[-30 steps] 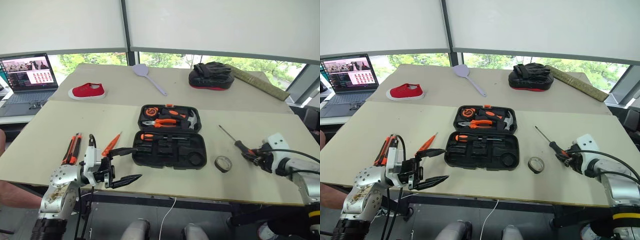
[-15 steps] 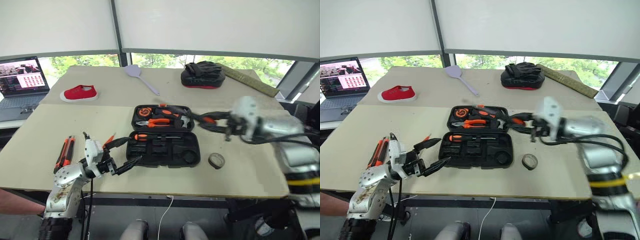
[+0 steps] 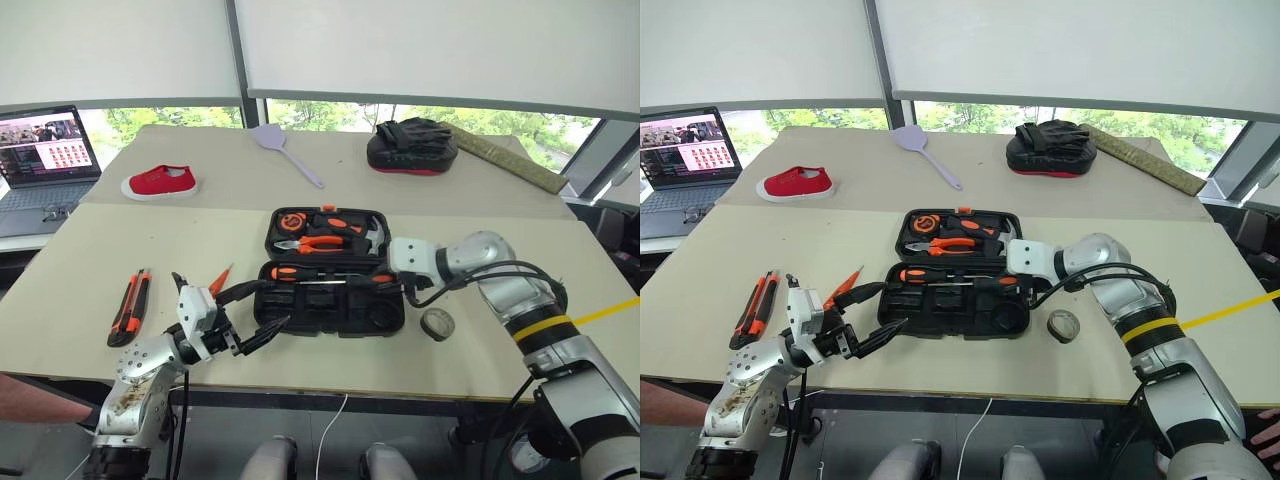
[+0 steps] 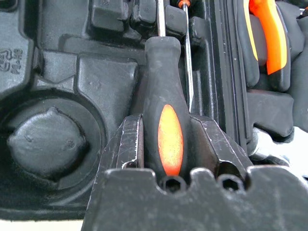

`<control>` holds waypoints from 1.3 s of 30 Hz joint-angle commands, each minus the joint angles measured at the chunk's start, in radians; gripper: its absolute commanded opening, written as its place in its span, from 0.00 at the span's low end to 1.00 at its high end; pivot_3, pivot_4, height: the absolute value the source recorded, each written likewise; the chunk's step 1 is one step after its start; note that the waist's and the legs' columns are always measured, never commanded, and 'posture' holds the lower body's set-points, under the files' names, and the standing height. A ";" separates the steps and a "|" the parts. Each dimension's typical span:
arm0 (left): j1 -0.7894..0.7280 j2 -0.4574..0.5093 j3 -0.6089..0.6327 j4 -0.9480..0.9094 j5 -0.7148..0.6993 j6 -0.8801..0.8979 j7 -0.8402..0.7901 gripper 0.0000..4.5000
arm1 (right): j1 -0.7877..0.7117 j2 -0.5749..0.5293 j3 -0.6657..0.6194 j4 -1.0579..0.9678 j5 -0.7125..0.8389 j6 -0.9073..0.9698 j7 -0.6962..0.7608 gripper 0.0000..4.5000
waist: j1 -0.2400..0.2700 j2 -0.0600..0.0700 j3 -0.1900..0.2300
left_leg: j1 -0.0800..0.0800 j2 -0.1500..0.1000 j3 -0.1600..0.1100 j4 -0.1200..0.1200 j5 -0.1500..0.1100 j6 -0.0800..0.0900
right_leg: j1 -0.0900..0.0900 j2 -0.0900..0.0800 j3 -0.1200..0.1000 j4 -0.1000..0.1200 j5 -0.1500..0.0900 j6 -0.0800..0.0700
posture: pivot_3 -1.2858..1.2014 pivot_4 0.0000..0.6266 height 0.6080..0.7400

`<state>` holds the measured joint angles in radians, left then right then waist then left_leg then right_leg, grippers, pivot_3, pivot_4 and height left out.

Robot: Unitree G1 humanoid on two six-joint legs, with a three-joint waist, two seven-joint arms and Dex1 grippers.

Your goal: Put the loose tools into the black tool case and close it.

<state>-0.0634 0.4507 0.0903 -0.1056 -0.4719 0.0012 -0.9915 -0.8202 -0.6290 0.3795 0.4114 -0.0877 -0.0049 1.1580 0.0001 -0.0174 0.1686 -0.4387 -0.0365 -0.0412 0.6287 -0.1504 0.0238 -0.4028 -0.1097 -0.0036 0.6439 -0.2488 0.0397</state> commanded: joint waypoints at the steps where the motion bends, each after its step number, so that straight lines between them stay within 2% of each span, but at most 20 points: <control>1: -0.005 0.005 -0.009 -0.033 0.002 -0.003 0.005 1.00 | -0.025 0.012 -0.020 -0.007 -0.009 0.015 -0.006 0.23 | -0.001 0.000 0.000 | 0.000 0.000 0.000 0.000 0.000 0.000 | 0.000 0.000 0.000 0.000 0.000 0.000 | 0.52 0.24 1.00; 6: -0.013 0.007 -0.017 -0.028 0.004 -0.005 0.007 1.00 | -0.021 0.034 -0.030 -0.025 0.002 0.056 0.001 0.23 | -0.004 0.000 0.000 | 0.001 0.001 0.000 0.001 0.000 0.000 | 0.000 0.001 0.000 0.001 0.000 0.000 | 0.52 0.24 1.00; 8: -0.016 0.008 -0.018 -0.026 0.005 -0.006 0.008 1.00 | -0.018 0.027 -0.031 -0.015 -0.004 -0.021 0.002 0.45 | -0.004 0.000 0.000 | 0.001 0.001 0.000 0.001 0.000 0.000 | 0.000 0.001 0.001 0.002 0.000 0.000 | 0.52 0.24 1.00; 9: -0.015 0.009 -0.018 -0.027 0.005 -0.005 0.009 1.00 | -0.014 0.017 -0.034 -0.021 0.003 -0.045 0.020 0.49 | -0.004 0.000 0.000 | 0.001 0.001 0.000 0.001 0.000 0.000 | 0.000 0.001 0.001 0.002 0.000 0.000 | 0.52 0.24 1.00; 12: -0.014 0.013 -0.015 -0.028 0.004 -0.005 0.011 1.00 | -0.024 -0.008 -0.063 -0.033 0.028 -0.070 0.047 0.72 | -0.003 0.000 0.000 | 0.001 0.000 0.000 0.000 0.000 0.000 | 0.000 0.001 0.001 0.001 0.000 0.000 | 0.52 0.24 1.00; 17: -0.003 0.019 -0.008 -0.024 0.009 -0.012 0.023 1.00 | -0.038 0.036 -0.210 -0.125 0.262 0.138 0.100 0.72 | -0.004 0.000 0.000 | 0.001 0.001 0.001 0.000 0.000 0.000 | -0.001 0.001 0.002 0.002 0.000 0.000 | 0.52 0.24 1.00; 18: -0.004 0.019 -0.009 -0.023 0.009 -0.013 0.024 1.00 | -0.033 0.053 -0.222 -0.128 0.284 0.157 0.093 0.59 | -0.007 0.000 0.000 | 0.001 0.001 0.001 0.000 0.000 0.000 | -0.001 0.001 0.002 0.002 0.000 0.000 | 0.52 0.24 1.00; 20: -0.006 0.019 -0.010 -0.021 0.009 -0.013 0.027 1.00 | -0.023 0.084 -0.225 -0.113 0.279 0.167 0.061 0.52 | -0.012 0.000 0.000 | 0.001 0.002 0.001 0.000 0.000 0.000 | -0.001 0.002 0.002 0.002 0.000 -0.001 | 0.52 0.24 1.00; 22: -0.009 0.017 -0.013 -0.018 0.011 -0.013 0.029 1.00 | -0.018 0.126 -0.208 -0.062 0.233 0.132 -0.007 0.30 | -0.013 0.000 0.000 | 0.002 0.002 0.001 0.000 0.000 0.000 | 0.000 0.003 0.003 0.002 0.001 -0.001 | 0.52 0.24 1.00; 23: -0.010 0.017 -0.014 -0.018 0.012 -0.013 0.029 1.00 | -0.016 0.149 -0.202 -0.042 0.219 0.126 -0.038 0.27 | -0.013 0.000 0.000 | 0.002 0.002 0.001 0.000 0.000 0.000 | 0.000 0.003 0.003 0.002 0.001 -0.001 | 0.52 0.24 1.00; 24: -0.013 0.018 -0.015 -0.016 0.013 -0.012 0.031 1.00 | -0.016 0.172 -0.194 -0.019 0.202 0.121 -0.071 0.17 | -0.013 0.000 0.000 | 0.002 0.002 0.002 0.000 0.000 0.000 | 0.000 0.003 0.003 0.002 0.001 -0.001 | 0.52 0.24 1.00; 26: -0.018 0.019 -0.015 -0.015 0.015 -0.011 0.034 1.00 | -0.016 0.201 -0.176 0.018 0.169 0.108 -0.108 0.04 | -0.013 0.000 0.000 | 0.003 0.002 0.002 0.000 0.000 0.000 | -0.001 0.003 0.004 0.002 0.001 -0.001 | 0.52 0.24 1.00; 27: -0.020 0.022 -0.014 -0.013 0.017 -0.011 0.036 1.00 | -0.015 0.213 -0.165 0.043 0.150 0.102 -0.123 0.01 | -0.013 0.000 0.000 | 0.003 0.002 0.003 0.000 0.000 0.000 | -0.001 0.003 0.004 0.003 0.001 -0.001 | 0.52 0.24 1.00; 34: -0.024 0.035 -0.006 -0.001 0.030 -0.012 0.047 1.00 | 0.010 0.248 -0.069 0.151 0.048 0.033 -0.125 0.01 | -0.013 0.000 0.000 | 0.003 0.001 0.005 0.000 0.000 0.000 | -0.001 0.003 0.006 0.003 0.001 0.000 | 0.52 0.24 1.00; 39: -0.024 0.035 -0.004 -0.001 0.036 -0.009 0.052 1.00 | 0.026 0.257 -0.021 0.161 0.000 0.018 -0.119 0.01 | -0.015 0.000 0.000 | 0.011 0.003 0.008 -0.002 0.000 0.000 | 0.004 0.004 0.009 0.003 0.001 0.000 | 0.52 0.24 1.00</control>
<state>-0.0768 0.4773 0.0681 -0.0962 -0.4334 0.0005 -0.9479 -0.8157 -0.3733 0.3083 0.5487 -0.0397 0.0188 1.0234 -0.0145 -0.0175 0.1687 -0.4248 -0.0337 -0.0329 0.6259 -0.1503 0.0235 -0.3969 -0.1059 0.0055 0.6467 -0.2479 0.0392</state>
